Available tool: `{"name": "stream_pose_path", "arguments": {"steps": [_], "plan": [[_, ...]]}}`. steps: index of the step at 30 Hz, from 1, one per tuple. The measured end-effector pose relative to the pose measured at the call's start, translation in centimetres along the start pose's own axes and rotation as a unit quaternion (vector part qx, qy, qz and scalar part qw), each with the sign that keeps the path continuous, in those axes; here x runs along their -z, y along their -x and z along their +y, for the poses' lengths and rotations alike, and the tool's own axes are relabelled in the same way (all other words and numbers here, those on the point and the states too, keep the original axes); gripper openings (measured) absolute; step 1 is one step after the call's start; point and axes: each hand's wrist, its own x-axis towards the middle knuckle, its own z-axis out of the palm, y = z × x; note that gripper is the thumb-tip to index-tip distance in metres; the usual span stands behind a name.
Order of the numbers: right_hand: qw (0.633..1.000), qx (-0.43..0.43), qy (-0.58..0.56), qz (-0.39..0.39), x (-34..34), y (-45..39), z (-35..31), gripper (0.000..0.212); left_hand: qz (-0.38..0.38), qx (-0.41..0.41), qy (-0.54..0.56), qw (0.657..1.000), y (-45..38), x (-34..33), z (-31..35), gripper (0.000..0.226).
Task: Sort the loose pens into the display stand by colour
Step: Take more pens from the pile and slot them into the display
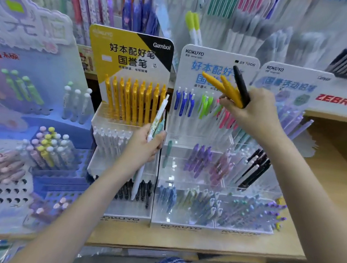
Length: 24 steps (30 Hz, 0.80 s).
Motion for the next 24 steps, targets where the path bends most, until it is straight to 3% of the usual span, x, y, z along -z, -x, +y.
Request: {"name": "stream_pose_path", "arguments": {"steps": [16,20,24], "plan": [[0.978,-0.052,0.135,-0.150,-1.2,-3.5,0.6,0.041,-0.031,0.009,-0.008,0.999,-1.4,0.2,0.6,0.010],[0.962,-0.054,0.189,-0.190,-1.5,-4.9,-0.1,0.041,-0.046,0.012,-0.010,0.999,-1.6,0.5,0.6,0.009],[0.949,-0.045,0.243,-0.196,-2.0,-5.3,-1.1,0.028,-0.051,0.009,-0.007,0.999,-1.6,0.8,0.7,0.010]]}}
